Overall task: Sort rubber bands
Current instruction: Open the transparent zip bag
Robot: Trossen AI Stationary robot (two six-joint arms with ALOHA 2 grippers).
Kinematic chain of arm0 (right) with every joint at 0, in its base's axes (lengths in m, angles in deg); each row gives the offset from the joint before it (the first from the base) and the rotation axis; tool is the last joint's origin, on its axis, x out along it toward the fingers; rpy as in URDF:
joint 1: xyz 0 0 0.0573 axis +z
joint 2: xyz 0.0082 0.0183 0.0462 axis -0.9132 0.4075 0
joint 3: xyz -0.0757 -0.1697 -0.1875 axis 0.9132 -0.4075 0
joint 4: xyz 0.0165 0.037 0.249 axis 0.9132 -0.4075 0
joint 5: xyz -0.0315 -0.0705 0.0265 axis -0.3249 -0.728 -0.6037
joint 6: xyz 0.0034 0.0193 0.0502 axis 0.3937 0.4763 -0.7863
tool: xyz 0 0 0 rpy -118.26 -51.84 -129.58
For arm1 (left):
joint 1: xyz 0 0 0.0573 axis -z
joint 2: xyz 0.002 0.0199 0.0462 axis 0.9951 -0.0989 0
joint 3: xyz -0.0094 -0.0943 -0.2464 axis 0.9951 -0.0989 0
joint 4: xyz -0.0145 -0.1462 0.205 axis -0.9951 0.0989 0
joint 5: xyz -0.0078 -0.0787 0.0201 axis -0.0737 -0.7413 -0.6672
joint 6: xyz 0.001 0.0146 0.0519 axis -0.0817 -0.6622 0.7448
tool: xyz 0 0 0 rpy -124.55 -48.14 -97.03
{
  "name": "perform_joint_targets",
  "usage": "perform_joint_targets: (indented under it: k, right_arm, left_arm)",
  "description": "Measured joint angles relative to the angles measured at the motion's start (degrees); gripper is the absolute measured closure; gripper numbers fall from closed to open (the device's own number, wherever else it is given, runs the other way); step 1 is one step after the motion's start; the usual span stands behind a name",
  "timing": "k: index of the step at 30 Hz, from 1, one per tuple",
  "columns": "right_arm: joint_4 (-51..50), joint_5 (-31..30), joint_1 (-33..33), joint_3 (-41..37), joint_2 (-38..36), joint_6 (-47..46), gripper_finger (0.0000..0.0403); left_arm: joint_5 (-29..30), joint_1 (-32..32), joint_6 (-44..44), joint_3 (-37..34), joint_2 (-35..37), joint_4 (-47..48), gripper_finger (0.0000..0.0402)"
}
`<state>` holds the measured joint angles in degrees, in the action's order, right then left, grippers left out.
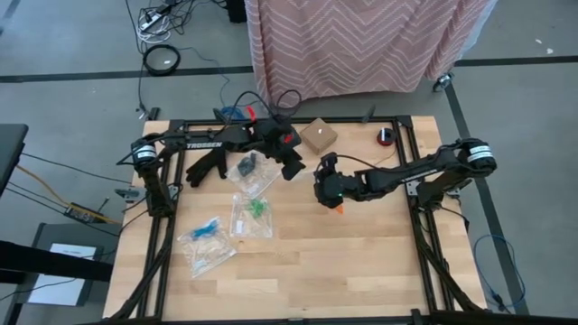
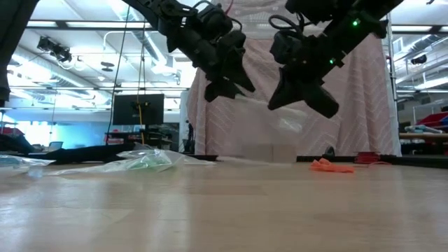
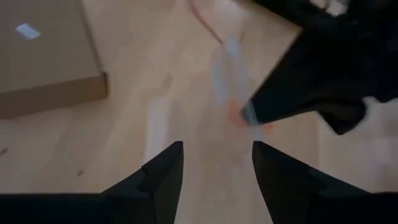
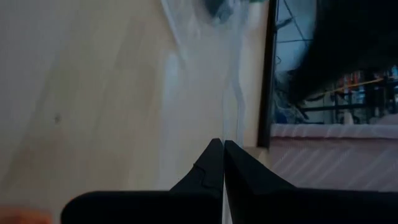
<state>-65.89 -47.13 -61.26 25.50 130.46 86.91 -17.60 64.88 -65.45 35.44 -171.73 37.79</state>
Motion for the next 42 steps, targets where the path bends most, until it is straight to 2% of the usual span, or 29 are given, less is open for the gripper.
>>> perform_joint_targets:
  k: [6, 25, 36, 42]
  right_arm:
    - [-0.6, -0.1, -0.9, 2.5, 1.4, 1.4, 0.0403]
    - [0.9, 1.3, -1.6, 2.4, 2.8, 4.2, 0.0403]
    - [3.3, 1.9, -3.2, 2.4, 2.8, 6.3, 0.0403]
    - [3.6, 4.4, -3.7, 2.4, 2.8, 6.3, 0.0403]
  left_arm:
    - [2.2, 0.1, -0.5, 0.0, 0.0, 0.2, 0.0202]
    - [6.6, 1.5, -0.1, 0.0, -0.5, 1.4, 0.0204]
    - [6.6, 2.2, -0.2, 0.0, -0.8, 1.4, 0.0204]
    - [6.8, 2.3, 0.1, 0.0, -0.8, 1.4, 0.0204]
